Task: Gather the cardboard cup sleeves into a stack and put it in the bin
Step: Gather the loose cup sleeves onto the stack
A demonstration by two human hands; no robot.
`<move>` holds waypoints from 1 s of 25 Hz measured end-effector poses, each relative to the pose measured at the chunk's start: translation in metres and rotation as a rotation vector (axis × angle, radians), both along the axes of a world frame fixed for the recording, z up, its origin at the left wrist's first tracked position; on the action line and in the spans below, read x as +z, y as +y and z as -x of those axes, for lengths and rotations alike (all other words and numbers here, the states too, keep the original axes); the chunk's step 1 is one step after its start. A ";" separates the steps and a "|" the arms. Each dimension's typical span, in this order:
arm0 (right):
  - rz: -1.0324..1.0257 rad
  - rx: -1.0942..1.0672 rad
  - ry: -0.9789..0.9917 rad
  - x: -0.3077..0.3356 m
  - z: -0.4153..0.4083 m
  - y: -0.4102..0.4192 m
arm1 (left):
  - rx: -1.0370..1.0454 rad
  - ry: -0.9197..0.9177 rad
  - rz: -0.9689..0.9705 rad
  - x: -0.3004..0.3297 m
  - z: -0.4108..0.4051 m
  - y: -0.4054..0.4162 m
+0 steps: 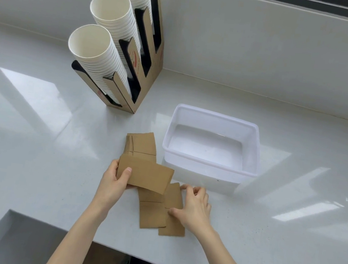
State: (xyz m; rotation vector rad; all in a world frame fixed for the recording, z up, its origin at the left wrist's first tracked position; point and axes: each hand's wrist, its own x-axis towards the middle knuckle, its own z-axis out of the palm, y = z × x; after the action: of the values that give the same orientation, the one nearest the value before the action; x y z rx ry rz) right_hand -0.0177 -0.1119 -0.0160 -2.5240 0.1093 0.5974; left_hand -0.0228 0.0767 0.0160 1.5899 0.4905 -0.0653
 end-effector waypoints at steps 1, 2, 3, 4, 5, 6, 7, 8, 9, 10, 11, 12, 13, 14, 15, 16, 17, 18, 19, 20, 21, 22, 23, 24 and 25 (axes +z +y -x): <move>0.002 -0.019 0.010 0.000 0.000 0.001 | 0.008 0.005 0.001 -0.001 0.001 0.001; 0.009 -0.033 0.023 0.001 0.000 0.003 | 0.012 0.007 0.003 0.000 0.002 0.001; 0.027 -0.046 0.041 0.001 0.001 0.005 | 0.009 0.009 0.003 0.000 0.003 0.000; 0.055 -0.053 0.059 0.000 0.000 0.006 | 0.008 0.010 0.004 -0.001 0.003 -0.001; 0.086 -0.057 0.079 0.000 0.000 0.007 | 0.007 0.012 0.000 -0.001 0.004 -0.001; 0.113 -0.059 0.092 0.001 0.000 0.008 | 0.005 0.012 -0.003 -0.001 0.004 -0.002; 0.130 -0.060 0.100 0.001 0.000 0.009 | 0.002 0.012 -0.007 -0.001 0.004 -0.002; 0.137 -0.060 0.102 0.001 0.000 0.009 | -0.001 0.014 -0.009 -0.001 0.004 -0.003; 0.137 -0.062 0.103 0.003 0.000 0.009 | -0.004 0.016 -0.009 -0.001 0.004 -0.003; 0.126 -0.060 0.097 0.004 0.000 0.009 | -0.005 0.017 -0.010 -0.001 0.004 -0.004; 0.100 -0.060 0.094 0.005 0.001 0.008 | -0.003 0.017 -0.012 0.000 0.003 -0.004; 0.042 -0.075 0.088 0.006 0.001 0.006 | -0.003 0.017 -0.009 0.000 0.003 -0.004; -0.037 -0.106 0.092 0.008 0.001 0.004 | -0.004 0.016 -0.008 0.000 0.003 -0.005; -0.120 -0.147 0.079 0.009 0.001 0.000 | -0.005 0.013 -0.008 0.000 0.002 -0.005; -0.185 -0.188 0.059 0.010 0.001 -0.004 | -0.004 0.010 -0.008 0.001 0.002 -0.005; -0.231 -0.221 0.028 0.013 0.000 -0.009 | -0.004 0.010 -0.006 0.001 0.002 -0.006; -0.263 -0.250 -0.001 0.016 -0.001 -0.014 | -0.005 0.010 -0.004 0.001 0.002 -0.006; -0.286 -0.269 -0.036 0.020 -0.001 -0.019 | -0.009 0.012 -0.002 0.001 0.002 -0.007; -0.304 -0.280 -0.073 0.025 -0.002 -0.025 | -0.015 0.013 -0.006 0.001 0.002 -0.007; -0.322 -0.283 -0.111 0.030 -0.002 -0.031 | -0.024 0.015 -0.012 0.001 0.002 -0.009; -0.344 -0.280 -0.134 0.035 -0.002 -0.035 | -0.028 0.017 -0.018 0.000 0.002 -0.010; -0.369 -0.271 -0.152 0.040 -0.003 -0.037 | -0.026 0.016 -0.022 0.000 0.002 -0.011; -0.384 -0.261 -0.167 0.043 -0.003 -0.039 | -0.024 0.016 -0.021 0.001 0.002 -0.011; -0.389 -0.249 -0.187 0.046 -0.003 -0.040 | -0.021 0.016 -0.017 0.002 0.001 -0.012; -0.386 -0.241 -0.207 0.047 -0.003 -0.040 | -0.018 0.016 -0.013 0.002 0.001 -0.012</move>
State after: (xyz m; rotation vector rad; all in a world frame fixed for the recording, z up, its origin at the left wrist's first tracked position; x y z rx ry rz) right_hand -0.0143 -0.1515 0.0305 -2.1402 0.1983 0.2313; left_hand -0.0237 0.0649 0.0183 1.6073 0.4901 -0.0893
